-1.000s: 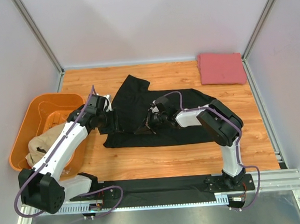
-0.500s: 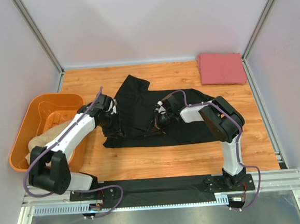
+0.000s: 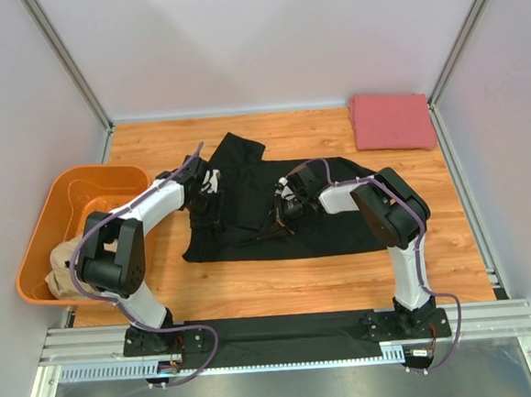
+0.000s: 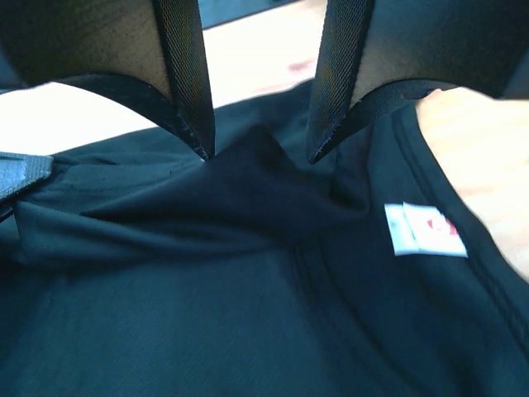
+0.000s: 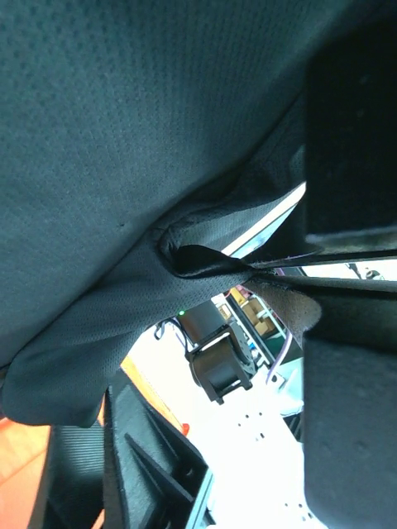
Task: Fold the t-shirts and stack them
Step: Fold the tshirt
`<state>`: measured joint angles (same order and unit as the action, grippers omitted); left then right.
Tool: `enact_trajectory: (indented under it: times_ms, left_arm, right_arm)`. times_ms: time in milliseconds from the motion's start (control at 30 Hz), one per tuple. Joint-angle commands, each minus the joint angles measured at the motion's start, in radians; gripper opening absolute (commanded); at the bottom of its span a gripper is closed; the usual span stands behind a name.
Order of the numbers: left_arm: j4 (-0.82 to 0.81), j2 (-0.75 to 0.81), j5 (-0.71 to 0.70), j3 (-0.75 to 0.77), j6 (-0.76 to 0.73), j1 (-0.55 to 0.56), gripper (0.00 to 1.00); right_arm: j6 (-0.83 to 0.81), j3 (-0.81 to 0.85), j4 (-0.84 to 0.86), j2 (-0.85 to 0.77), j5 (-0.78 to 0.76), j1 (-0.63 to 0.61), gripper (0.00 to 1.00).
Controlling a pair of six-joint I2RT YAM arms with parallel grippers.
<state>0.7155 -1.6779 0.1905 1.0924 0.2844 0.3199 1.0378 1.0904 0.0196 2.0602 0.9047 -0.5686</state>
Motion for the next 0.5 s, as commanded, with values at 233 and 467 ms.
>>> enact_trajectory:
  times_ms: [233, 467]
  left_arm:
    - [-0.060, -0.083, 0.130, 0.067, -0.107, -0.002, 0.54]
    - [0.001, -0.060, 0.158, 0.073, -0.010, -0.025, 0.13]
  right_arm:
    - [-0.005, 0.032, 0.034, 0.017, 0.049, 0.019, 0.04]
    - [-0.013, 0.045, 0.029, 0.015, 0.042, 0.021, 0.04]
